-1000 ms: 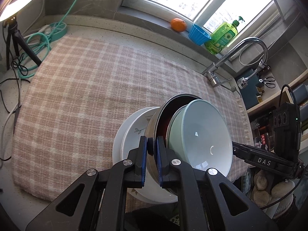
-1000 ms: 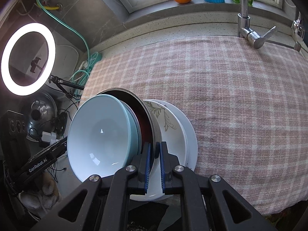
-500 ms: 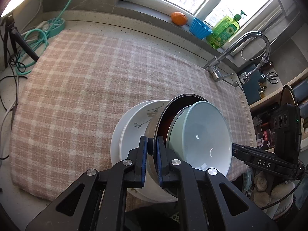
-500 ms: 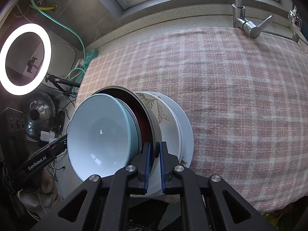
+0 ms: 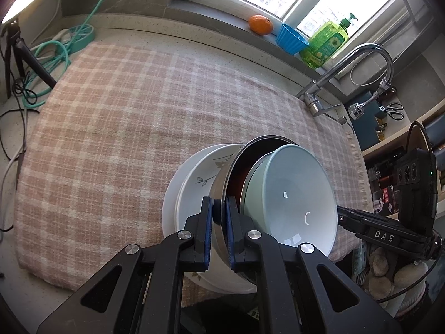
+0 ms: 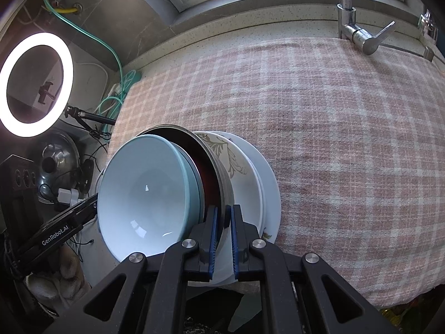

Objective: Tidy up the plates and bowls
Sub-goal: 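Lower the nested bowls onto the white floral plates with both grippers, then open both grippers and release the steel bowl rim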

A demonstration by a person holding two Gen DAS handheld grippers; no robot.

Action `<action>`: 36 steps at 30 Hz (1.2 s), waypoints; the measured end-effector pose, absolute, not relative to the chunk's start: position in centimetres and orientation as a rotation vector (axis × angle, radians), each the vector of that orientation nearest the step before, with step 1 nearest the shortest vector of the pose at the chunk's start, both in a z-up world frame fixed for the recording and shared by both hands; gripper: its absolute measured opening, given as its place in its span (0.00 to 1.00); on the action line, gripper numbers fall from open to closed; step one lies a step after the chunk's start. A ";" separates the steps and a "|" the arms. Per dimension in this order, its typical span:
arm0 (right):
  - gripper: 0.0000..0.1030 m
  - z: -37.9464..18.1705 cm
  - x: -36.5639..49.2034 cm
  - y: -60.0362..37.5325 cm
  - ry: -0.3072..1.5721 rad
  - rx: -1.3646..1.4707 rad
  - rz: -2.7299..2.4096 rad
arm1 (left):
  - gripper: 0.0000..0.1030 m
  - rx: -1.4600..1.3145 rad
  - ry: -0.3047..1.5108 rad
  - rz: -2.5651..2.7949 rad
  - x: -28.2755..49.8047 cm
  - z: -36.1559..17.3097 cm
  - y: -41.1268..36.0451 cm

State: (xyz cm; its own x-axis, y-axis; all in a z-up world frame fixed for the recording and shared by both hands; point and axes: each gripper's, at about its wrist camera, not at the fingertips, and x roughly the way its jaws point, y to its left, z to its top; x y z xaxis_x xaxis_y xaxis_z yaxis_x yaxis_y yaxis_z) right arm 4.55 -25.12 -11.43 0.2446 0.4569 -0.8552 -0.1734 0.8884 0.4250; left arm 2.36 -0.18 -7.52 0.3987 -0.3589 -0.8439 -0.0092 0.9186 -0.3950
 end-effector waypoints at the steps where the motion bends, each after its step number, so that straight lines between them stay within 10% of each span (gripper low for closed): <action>1: 0.08 -11.5 4.6 -25.1 1.255 0.266 0.437 | 0.07 -0.366 1.146 -0.227 2.4 -7.6 -0.1; 36: 0.11 -11.1 4.2 -24.8 1.252 0.266 0.428 | 0.09 -0.343 1.155 -0.241 3.1 -8.0 0.0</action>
